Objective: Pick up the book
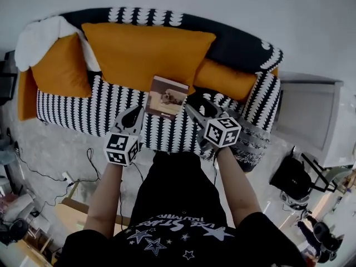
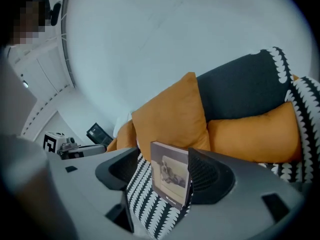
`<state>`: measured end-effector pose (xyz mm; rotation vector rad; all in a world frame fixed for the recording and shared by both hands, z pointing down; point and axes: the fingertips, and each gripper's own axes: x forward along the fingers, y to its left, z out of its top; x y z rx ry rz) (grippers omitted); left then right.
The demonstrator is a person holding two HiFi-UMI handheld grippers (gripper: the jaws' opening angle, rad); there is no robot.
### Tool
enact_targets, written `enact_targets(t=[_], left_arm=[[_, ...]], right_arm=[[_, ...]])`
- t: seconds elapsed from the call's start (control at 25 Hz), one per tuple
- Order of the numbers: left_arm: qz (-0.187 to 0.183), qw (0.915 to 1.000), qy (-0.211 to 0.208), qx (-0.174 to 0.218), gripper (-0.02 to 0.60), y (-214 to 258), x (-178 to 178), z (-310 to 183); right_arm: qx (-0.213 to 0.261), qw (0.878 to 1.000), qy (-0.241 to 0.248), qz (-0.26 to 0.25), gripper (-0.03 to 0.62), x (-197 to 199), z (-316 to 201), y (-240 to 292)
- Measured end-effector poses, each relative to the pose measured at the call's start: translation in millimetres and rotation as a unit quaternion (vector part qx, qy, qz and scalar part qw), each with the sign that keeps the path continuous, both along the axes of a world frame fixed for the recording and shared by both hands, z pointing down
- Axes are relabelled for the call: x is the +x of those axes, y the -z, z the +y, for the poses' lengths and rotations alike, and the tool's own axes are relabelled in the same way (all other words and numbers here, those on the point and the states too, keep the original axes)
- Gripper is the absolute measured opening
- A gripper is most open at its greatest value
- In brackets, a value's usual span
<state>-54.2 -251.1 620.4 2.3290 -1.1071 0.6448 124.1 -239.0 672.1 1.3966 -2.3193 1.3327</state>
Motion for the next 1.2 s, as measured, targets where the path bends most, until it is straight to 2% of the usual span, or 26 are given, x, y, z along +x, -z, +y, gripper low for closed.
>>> enact_targets(t=[0.2,0.44,0.64,0.92,1.2], left_arm=[[-0.004,0.9998,0.009,-0.015,0.008,-25,-5,-8],[-0.004,0.9995,0.013,-0.03,0.008,-52,-5,-7],[-0.011,0.9992,0.016,-0.036,0.008,-74,-7,-15],[-0.013,0.9987,0.02,-0.046,0.008,-93,-7,-18],[-0.015,0.9973,0.028,-0.066,0.008,-115,-18,-17]], right_arm=[[-0.026,0.999,0.008,-0.019,0.293,-9,-8,-33],[-0.031,0.999,0.034,-0.001,0.293,-8,-20,-69],[-0.027,0.998,0.049,-0.006,0.293,-5,-30,-89],[-0.02,0.994,0.106,-0.03,0.293,-15,-41,-108],[-0.016,0.984,0.17,-0.044,0.293,-48,-40,-122]])
